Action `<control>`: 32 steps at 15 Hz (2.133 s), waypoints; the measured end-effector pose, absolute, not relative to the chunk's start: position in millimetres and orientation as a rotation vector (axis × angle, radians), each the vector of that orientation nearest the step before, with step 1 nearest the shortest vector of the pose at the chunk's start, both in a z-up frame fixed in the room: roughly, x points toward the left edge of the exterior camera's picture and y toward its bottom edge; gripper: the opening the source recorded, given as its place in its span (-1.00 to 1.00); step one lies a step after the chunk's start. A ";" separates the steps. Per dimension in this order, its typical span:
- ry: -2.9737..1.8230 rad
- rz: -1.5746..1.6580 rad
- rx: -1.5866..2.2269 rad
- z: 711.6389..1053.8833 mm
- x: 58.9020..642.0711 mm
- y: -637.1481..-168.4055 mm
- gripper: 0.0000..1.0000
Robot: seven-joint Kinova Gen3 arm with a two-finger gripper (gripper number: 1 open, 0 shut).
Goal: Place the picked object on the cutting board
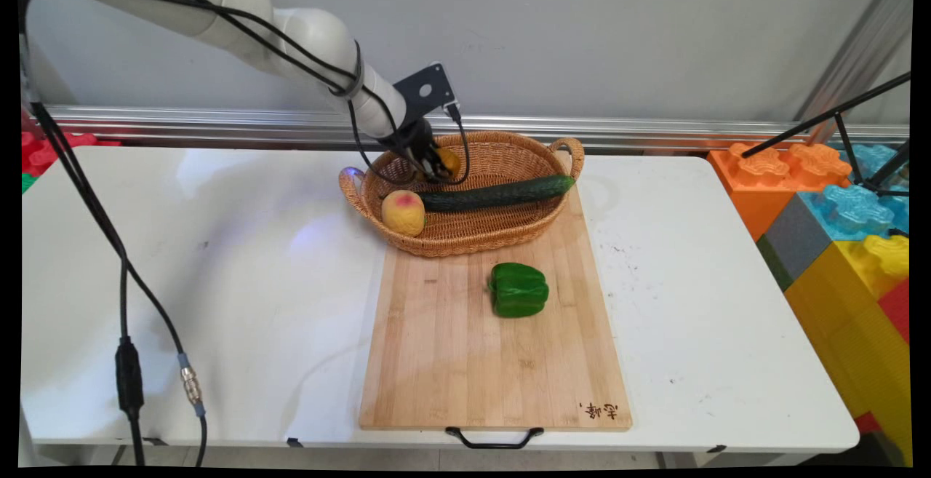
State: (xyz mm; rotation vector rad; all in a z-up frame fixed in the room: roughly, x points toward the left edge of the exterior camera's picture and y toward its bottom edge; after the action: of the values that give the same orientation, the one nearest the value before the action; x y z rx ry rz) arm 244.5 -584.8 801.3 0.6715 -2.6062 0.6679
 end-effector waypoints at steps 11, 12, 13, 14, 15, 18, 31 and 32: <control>-2.605 0.569 0.459 901.3 216.5 -497.8 -1.00; -2.627 0.510 0.430 908.5 216.6 -477.7 -1.00; -2.642 0.474 0.412 911.8 217.8 -465.3 -1.00; -2.664 0.425 0.384 916.1 221.1 -447.8 -1.00; -2.679 0.393 0.361 918.4 223.5 -436.3 -1.00; -2.720 0.321 0.273 917.7 233.1 -406.1 -1.00; -2.755 0.317 0.062 828.1 226.9 -388.3 -1.00; -2.754 0.320 0.055 821.8 225.7 -389.8 -1.00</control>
State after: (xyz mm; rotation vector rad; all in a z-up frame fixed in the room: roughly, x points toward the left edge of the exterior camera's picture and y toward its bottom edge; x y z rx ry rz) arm 225.7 -389.8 821.8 0.0550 -2.7542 0.3203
